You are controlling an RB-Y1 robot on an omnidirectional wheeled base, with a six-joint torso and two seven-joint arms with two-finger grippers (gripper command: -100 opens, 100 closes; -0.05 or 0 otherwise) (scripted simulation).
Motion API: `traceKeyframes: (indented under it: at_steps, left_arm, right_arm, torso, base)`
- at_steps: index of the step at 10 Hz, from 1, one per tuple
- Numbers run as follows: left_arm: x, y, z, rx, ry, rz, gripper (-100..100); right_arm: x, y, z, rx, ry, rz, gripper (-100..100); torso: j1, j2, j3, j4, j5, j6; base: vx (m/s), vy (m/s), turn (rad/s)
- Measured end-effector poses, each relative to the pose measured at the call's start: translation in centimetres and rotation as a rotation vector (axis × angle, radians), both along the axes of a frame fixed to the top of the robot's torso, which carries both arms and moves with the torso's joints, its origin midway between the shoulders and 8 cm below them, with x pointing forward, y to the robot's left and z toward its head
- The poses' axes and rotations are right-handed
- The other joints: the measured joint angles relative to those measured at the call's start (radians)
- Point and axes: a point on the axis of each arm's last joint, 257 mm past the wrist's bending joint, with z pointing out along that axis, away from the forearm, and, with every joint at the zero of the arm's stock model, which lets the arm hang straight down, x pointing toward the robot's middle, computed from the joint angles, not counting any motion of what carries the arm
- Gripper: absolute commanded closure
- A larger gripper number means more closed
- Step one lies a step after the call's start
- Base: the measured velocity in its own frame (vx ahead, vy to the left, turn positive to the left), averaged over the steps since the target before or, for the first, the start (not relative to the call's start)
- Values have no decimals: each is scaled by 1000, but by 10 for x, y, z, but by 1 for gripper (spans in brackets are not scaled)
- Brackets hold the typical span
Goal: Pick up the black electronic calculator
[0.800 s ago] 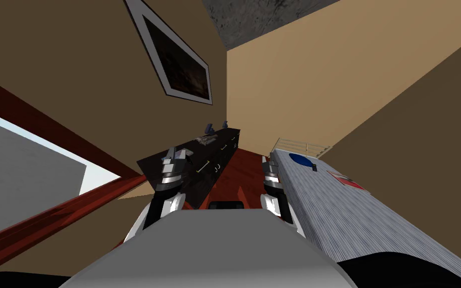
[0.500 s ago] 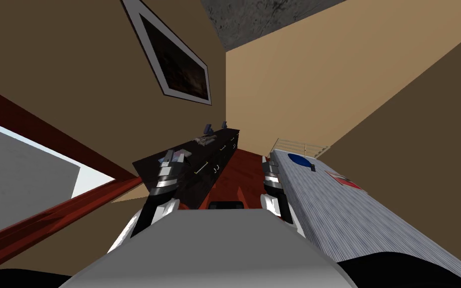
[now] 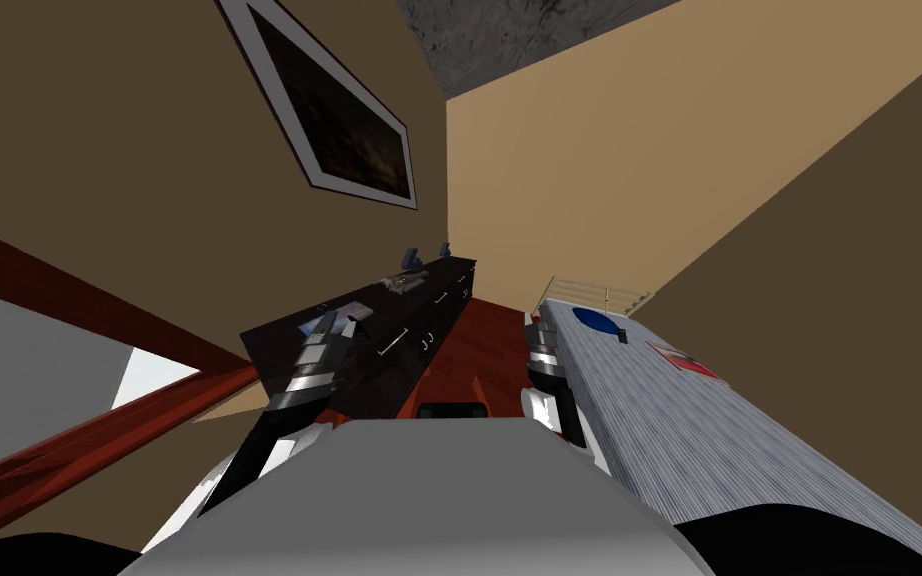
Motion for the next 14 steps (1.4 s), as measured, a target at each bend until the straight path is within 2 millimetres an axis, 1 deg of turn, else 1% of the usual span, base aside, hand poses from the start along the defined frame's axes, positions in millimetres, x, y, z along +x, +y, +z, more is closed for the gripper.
traceKeyframes:
  at_steps: [3, 4, 5, 9, 13, 14]
  left_arm:
    - [-11, 17, -15, -8, 81, 34, -100]
    - [-16, 26, -21, -11, 116, 50, -100]
    - [-22, 36, -29, -18, 158, 70, -100]
    - [-46, 64, -57, -34, 293, 129, -100]
    - [-70, 93, -73, -49, 418, 182, -100]
    - [-78, 95, -79, -53, 447, 194, -100]
  right_arm:
    - [0, 0, 0, 0, 0, 0, 0]
    - [0, 0, 0, 0, 0, 0, 0]
    - [0, 0, 0, 0, 0, 0, 0]
    - [0, 0, 0, 0, 0, 0, 0]
    - [0, 0, 0, 0, 0, 0, 0]
    - [0, 0, 0, 0, 0, 0, 0]
  torso:
    - [1, 1, 1, 0, 0, 0]
    - [1, 0, 0, 0, 0, 0]
    - [-1, -2, -1, 0, 0, 0]
    - [1, 0, 0, 0, 0, 0]
    - [1, 0, 0, 0, 0, 0]
    - [1, 0, 0, 0, 0, 0]
  base:
    - [50, -51, -29]
    - [102, -82, -65]
    - [68, -64, -14]
    - [58, -51, -30]
    - [61, -47, -35]
    - [67, -50, -60]
